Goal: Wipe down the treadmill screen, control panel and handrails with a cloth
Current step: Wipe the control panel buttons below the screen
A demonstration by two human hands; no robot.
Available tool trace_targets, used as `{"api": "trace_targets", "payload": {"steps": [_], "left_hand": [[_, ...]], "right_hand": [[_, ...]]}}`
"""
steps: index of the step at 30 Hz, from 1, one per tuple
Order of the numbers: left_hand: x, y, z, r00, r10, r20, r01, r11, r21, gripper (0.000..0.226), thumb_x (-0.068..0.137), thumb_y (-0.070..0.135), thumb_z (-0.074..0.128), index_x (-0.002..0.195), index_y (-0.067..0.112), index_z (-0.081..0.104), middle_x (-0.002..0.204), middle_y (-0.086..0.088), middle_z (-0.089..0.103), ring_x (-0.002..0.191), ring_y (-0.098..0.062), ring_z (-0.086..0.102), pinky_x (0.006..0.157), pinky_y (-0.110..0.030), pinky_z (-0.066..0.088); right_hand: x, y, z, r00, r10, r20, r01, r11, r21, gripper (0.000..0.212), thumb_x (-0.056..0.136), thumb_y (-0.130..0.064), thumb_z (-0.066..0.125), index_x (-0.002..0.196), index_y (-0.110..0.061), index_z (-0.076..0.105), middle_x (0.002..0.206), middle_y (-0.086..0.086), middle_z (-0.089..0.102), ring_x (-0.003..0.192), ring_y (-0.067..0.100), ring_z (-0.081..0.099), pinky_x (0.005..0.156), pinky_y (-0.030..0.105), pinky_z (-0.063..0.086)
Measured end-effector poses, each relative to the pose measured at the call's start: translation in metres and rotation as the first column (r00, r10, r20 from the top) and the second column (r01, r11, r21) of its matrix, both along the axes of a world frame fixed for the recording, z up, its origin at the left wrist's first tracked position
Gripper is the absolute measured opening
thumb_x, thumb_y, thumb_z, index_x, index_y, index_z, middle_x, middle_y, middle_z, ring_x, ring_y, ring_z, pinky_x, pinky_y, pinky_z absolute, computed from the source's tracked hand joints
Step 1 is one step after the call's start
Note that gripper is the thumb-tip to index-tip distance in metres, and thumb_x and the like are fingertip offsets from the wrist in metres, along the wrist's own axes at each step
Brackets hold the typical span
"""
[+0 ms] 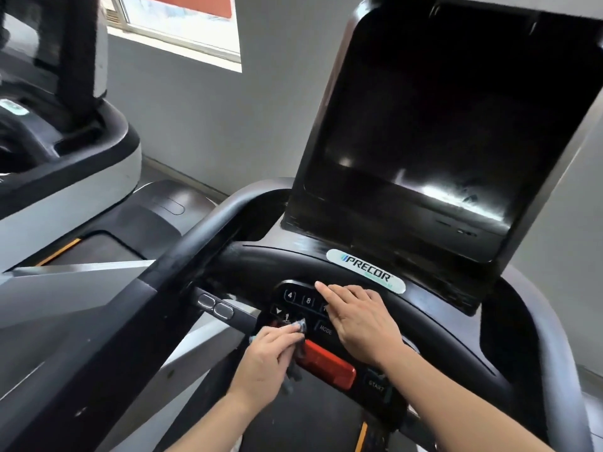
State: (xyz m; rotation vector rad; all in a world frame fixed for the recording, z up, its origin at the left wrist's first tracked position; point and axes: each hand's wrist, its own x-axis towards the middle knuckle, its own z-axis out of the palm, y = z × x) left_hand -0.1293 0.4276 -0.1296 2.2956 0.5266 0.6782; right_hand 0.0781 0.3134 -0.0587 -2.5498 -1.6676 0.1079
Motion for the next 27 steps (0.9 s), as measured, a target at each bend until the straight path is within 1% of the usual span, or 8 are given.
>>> {"api": "trace_targets", "payload": {"steps": [3, 6, 11, 16, 19, 23, 25, 27], "left_hand": [[0.008, 0.014, 0.005, 0.996, 0.084, 0.015, -0.084, 0.996, 0.024, 0.031, 0.085, 0.004, 0.083, 0.112, 0.020, 0.081, 0.126, 0.018, 0.069, 0.110, -0.008, 0.063, 0.101, -0.025, 0.050], [0.013, 0.011, 0.011, 0.992, 0.126, 0.024, -0.126, 0.992, -0.007, 0.034, 0.087, 0.004, 0.081, 0.117, 0.020, 0.079, 0.130, 0.015, 0.070, 0.113, -0.008, 0.061, 0.106, -0.016, 0.042], [-0.009, -0.013, -0.006, 0.981, 0.194, 0.000, -0.193, 0.976, -0.104, 0.042, 0.082, 0.000, 0.085, 0.115, 0.024, 0.080, 0.129, 0.024, 0.067, 0.115, -0.001, 0.060, 0.103, -0.010, 0.042], [0.017, 0.018, 0.012, 0.932, 0.361, 0.017, -0.353, 0.920, -0.170, 0.033, 0.088, 0.003, 0.080, 0.114, 0.024, 0.079, 0.126, 0.032, 0.059, 0.118, 0.008, 0.053, 0.105, -0.001, 0.029], [0.016, 0.004, 0.008, 0.932, 0.362, -0.004, -0.359, 0.925, -0.123, 0.040, 0.083, -0.001, 0.083, 0.115, 0.023, 0.078, 0.127, 0.024, 0.063, 0.114, -0.006, 0.056, 0.104, -0.004, 0.030], [0.006, -0.022, -0.007, 0.960, 0.279, 0.026, -0.273, 0.954, -0.126, 0.049, 0.071, -0.009, 0.089, 0.107, 0.024, 0.079, 0.125, 0.012, 0.066, 0.110, -0.007, 0.061, 0.103, -0.008, 0.037], [0.003, -0.001, -0.006, 0.934, 0.358, 0.008, -0.348, 0.913, -0.213, 0.050, 0.075, -0.006, 0.088, 0.103, 0.033, 0.076, 0.122, 0.010, 0.064, 0.110, -0.004, 0.061, 0.101, -0.016, 0.041], [0.001, 0.011, 0.000, 0.868, 0.493, -0.052, -0.483, 0.818, -0.312, 0.052, 0.079, -0.002, 0.086, 0.102, 0.042, 0.070, 0.119, 0.007, 0.063, 0.105, -0.015, 0.064, 0.097, -0.029, 0.044]], "right_hand": [[0.000, 0.001, 0.002, 1.000, -0.002, -0.005, 0.002, 1.000, 0.004, 0.055, 0.108, -0.050, 0.018, 0.163, -0.043, 0.022, 0.153, -0.019, 0.051, 0.133, 0.017, 0.050, 0.108, 0.042, 0.040], [-0.001, 0.001, 0.003, 1.000, 0.000, -0.012, 0.000, 1.000, -0.010, 0.056, 0.108, -0.051, 0.016, 0.164, -0.043, 0.018, 0.156, -0.019, 0.048, 0.136, 0.016, 0.048, 0.110, 0.041, 0.038], [-0.003, 0.001, 0.004, 1.000, 0.006, -0.026, -0.007, 1.000, -0.018, 0.055, 0.109, -0.049, 0.017, 0.164, -0.042, 0.018, 0.156, -0.015, 0.049, 0.134, 0.020, 0.048, 0.109, 0.043, 0.038], [0.000, 0.001, 0.006, 0.999, -0.006, -0.048, 0.005, 1.000, -0.018, 0.053, 0.110, -0.048, 0.019, 0.163, -0.042, 0.018, 0.158, -0.012, 0.047, 0.135, 0.021, 0.046, 0.111, 0.045, 0.035], [-0.001, 0.000, 0.006, 0.998, -0.009, -0.060, 0.009, 1.000, -0.011, 0.053, 0.110, -0.048, 0.020, 0.163, -0.042, 0.019, 0.158, -0.011, 0.048, 0.135, 0.022, 0.047, 0.110, 0.045, 0.036], [0.000, 0.000, 0.006, 0.998, -0.004, -0.059, 0.003, 1.000, -0.006, 0.053, 0.110, -0.048, 0.020, 0.163, -0.042, 0.019, 0.157, -0.011, 0.049, 0.134, 0.022, 0.048, 0.109, 0.045, 0.037], [0.001, 0.001, 0.007, 0.998, -0.005, -0.068, 0.005, 1.000, -0.007, 0.053, 0.110, -0.048, 0.020, 0.163, -0.042, 0.019, 0.157, -0.011, 0.049, 0.134, 0.022, 0.048, 0.109, 0.046, 0.037], [0.001, 0.001, 0.006, 0.997, -0.007, -0.072, 0.007, 1.000, 0.003, 0.053, 0.110, -0.047, 0.021, 0.162, -0.042, 0.021, 0.155, -0.011, 0.051, 0.132, 0.023, 0.049, 0.108, 0.046, 0.038]]}}
